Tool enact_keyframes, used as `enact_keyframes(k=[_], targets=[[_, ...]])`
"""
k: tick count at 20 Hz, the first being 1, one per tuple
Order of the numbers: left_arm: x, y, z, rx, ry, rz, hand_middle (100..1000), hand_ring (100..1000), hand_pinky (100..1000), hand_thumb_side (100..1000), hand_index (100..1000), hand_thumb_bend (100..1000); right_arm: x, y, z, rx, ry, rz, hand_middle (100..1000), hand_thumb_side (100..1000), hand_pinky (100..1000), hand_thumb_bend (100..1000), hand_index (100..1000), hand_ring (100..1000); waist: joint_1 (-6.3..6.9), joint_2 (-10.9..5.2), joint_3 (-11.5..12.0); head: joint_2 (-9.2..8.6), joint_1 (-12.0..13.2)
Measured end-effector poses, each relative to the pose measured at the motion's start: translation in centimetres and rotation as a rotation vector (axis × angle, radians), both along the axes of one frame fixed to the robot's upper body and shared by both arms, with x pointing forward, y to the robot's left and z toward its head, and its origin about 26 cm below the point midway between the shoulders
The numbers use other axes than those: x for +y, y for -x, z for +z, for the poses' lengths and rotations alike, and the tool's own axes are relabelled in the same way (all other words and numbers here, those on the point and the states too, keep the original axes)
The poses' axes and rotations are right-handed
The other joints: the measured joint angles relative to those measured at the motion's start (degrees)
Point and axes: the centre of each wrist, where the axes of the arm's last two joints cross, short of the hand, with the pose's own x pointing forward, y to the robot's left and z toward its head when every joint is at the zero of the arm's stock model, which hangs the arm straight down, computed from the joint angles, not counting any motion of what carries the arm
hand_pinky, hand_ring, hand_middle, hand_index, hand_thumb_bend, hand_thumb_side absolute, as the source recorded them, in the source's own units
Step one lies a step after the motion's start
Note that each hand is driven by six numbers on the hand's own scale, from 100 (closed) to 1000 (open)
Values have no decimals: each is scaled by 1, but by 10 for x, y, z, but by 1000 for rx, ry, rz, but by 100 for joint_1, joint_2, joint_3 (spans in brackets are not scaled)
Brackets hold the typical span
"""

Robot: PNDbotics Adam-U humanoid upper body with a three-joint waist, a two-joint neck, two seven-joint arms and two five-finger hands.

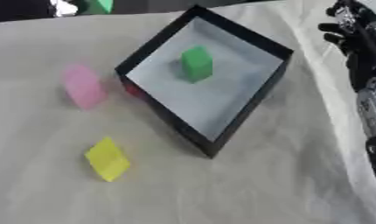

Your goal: Pick up objects on the table and place them in the box.

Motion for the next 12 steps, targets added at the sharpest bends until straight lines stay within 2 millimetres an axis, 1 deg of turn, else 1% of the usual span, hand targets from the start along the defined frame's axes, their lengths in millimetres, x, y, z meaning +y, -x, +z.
enact_keyframes(k=[4, 10, 12], targets=[[-21, 7, -10, 39, -113, -122, 625, 687, 792, 100, 684, 100, 0, 0, 1, -3, 0, 1, 820, 598, 881, 100, 906, 788, 0, -14, -36, -18, 4], [-48, 6, -31, 102, -241, -233, 626, 688, 790, 100, 685, 100, 2, -1, 4, -10, -3, 6, 820, 599, 881, 100, 906, 788, 0, -14, -96, -52, 53], [-55, 2, -39, 118, -274, -248, 633, 692, 790, 100, 689, 118, 2, -1, 4, -11, -3, 7, 819, 599, 881, 100, 906, 787, 0, -14, -118, -55, 73]])
